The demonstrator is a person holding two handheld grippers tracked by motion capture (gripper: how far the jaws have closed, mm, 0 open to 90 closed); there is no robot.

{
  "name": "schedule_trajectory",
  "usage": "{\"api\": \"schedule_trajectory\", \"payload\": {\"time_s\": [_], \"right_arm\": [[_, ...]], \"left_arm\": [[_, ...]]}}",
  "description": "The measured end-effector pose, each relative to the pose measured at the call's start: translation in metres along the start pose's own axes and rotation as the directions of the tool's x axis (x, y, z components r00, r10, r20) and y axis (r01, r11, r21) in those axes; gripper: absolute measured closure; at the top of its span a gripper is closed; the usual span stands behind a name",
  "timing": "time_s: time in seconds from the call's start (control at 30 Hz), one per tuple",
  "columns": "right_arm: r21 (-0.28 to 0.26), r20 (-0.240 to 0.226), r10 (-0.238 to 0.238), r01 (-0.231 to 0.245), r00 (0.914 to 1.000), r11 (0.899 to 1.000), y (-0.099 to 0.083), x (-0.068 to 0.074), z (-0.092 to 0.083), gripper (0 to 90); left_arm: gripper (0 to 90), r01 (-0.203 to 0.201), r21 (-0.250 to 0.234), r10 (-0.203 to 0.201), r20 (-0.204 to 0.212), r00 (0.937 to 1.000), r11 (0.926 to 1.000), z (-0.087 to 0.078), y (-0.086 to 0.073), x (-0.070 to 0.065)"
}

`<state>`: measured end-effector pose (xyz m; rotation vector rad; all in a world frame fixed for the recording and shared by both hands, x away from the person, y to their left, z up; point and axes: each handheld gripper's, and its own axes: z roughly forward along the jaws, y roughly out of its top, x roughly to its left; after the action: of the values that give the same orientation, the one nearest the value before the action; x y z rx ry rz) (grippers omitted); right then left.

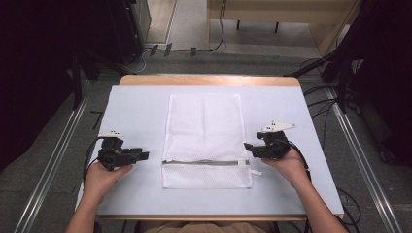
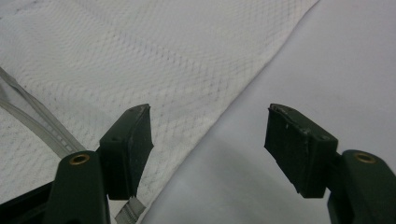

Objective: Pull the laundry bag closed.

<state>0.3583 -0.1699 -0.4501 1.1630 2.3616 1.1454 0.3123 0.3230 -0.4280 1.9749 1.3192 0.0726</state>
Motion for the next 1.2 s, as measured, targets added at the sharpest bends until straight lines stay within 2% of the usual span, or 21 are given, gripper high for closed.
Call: {"api": "schedule_trajectory", "payload": {"time_s": [0.1,0.13,0.23,0.4,0.53,0.67,0.8,1.0,1.07,1.2], "right_arm": [[0.023,-0.005,0.022,-0.022,0.9998,0.999,0.0,-0.0003,0.0009,33.9],[0.03,-0.003,0.019,-0.019,0.9998,0.999,-0.0001,-0.0004,0.0008,35.8],[0.038,-0.018,0.025,-0.025,0.9995,0.999,-0.0002,-0.0002,0.0003,38.5],[0.044,-0.018,0.035,-0.034,0.9992,0.998,0.0004,0.0007,0.0011,37.8],[0.049,-0.019,0.026,-0.025,0.9995,0.998,0.0,0.0009,0.0015,38.0],[0.052,-0.027,0.018,-0.016,0.9995,0.999,0.0006,0.0008,0.0007,42.9],[0.07,-0.031,0.043,-0.041,0.9986,0.997,0.0011,-0.0004,0.0008,44.9],[0.084,-0.013,0.037,-0.036,0.9992,0.996,0.0009,0.0004,0.0014,44.7],[0.088,-0.003,0.06,-0.06,0.9982,0.994,0.0022,0.0004,0.0005,46.9],[0.086,0.011,0.063,-0.064,0.998,0.994,0.0032,-0.0006,-0.0012,47.1]], "left_arm": [[49.2,-0.002,0.001,0.002,-0.008,1.0,1.0,-0.0002,0.0005,0.0004],[47.3,-0.005,0.005,0.005,-0.022,0.9997,1.0,0.0002,0.0009,0.0005],[44.9,-0.003,0.004,0.003,-0.022,0.9998,1.0,0.0019,0.0013,0.0],[42.0,-0.01,-0.002,0.01,-0.013,0.9999,0.9999,0.0023,0.0019,-0.0019],[40.8,-0.012,-0.002,0.012,-0.018,0.9998,0.9999,0.0014,0.0015,-0.0016],[40.5,-0.009,-0.002,0.009,-0.021,0.9997,1.0,0.0014,0.0014,-0.0014],[40.3,-0.013,-0.005,0.013,-0.021,0.9997,0.9999,0.0012,0.0014,-0.0019],[40.2,-0.012,-0.004,0.012,-0.021,0.9997,0.9999,0.001,0.0012,-0.0012],[40.2,-0.014,-0.003,0.014,-0.023,0.9996,0.9999,0.0007,0.0012,-0.001],[40.0,-0.012,-0.002,0.012,-0.024,0.9996,0.9999,0.0011,0.0012,-0.0012]]}}
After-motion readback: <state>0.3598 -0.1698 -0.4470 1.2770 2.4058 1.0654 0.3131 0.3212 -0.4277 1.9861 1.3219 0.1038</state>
